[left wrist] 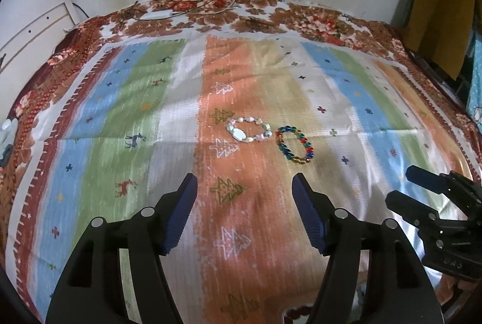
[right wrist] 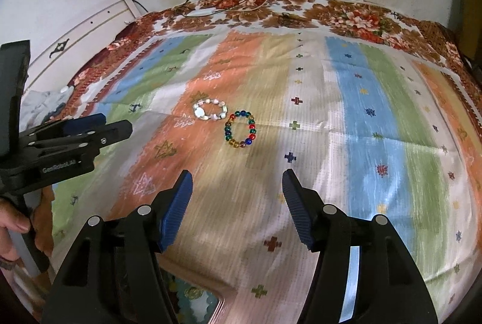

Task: Organize jewelry
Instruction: 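Move the left tool toward the white pearl bracelet while the right tool approaches the multicolour bead bracelet, then grasp the white pearl bracelet with the left tool while the right tool grasps the multicolour bracelet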

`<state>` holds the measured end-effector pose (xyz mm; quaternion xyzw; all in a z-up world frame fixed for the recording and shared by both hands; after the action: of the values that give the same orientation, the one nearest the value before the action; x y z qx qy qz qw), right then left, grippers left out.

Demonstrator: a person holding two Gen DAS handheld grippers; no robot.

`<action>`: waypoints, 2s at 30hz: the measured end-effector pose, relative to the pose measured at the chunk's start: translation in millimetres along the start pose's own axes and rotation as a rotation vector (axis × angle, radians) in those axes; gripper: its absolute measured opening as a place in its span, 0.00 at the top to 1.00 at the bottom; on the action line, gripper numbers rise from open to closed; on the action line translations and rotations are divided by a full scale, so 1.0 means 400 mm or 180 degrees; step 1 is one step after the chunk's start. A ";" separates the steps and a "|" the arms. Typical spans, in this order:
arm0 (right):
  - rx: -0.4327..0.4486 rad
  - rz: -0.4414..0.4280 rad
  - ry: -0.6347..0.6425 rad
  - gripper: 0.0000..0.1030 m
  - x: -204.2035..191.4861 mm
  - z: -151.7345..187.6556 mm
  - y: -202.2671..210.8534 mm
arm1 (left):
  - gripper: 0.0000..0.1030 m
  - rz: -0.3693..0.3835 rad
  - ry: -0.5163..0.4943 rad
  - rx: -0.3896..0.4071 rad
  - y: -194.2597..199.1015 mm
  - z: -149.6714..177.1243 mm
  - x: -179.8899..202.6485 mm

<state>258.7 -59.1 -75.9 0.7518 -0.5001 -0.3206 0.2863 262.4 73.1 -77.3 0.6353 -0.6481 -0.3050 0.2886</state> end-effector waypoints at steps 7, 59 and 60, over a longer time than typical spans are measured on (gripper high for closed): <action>-0.0028 0.0045 0.0016 0.40 0.006 -0.031 -0.056 | 0.37 -0.0024 0.0021 -0.0061 -0.060 -0.025 -0.016; -0.0541 0.0387 -0.0078 0.68 0.087 -0.097 -0.379 | 0.79 -0.0272 0.0114 -0.0649 -0.438 -0.096 -0.095; -0.0540 0.0399 -0.0050 0.74 0.088 -0.096 -0.378 | 0.84 -0.0275 0.0128 -0.0664 -0.437 -0.095 -0.103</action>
<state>384.7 -37.0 -172.2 0.6896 -0.5195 -0.3491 0.3645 405.6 111.8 -185.6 0.6351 -0.5789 -0.3702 0.3528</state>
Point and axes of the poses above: each gripper's, at about its wrist camera, not at the fingertips, and y roughly against the way its jaws point, x to its right, z to its underside, the point moved 7 cm from there along -y, roughly the way its jaws point, and after that the axes turned 8 degrees about -y, right-handed, at the moved point
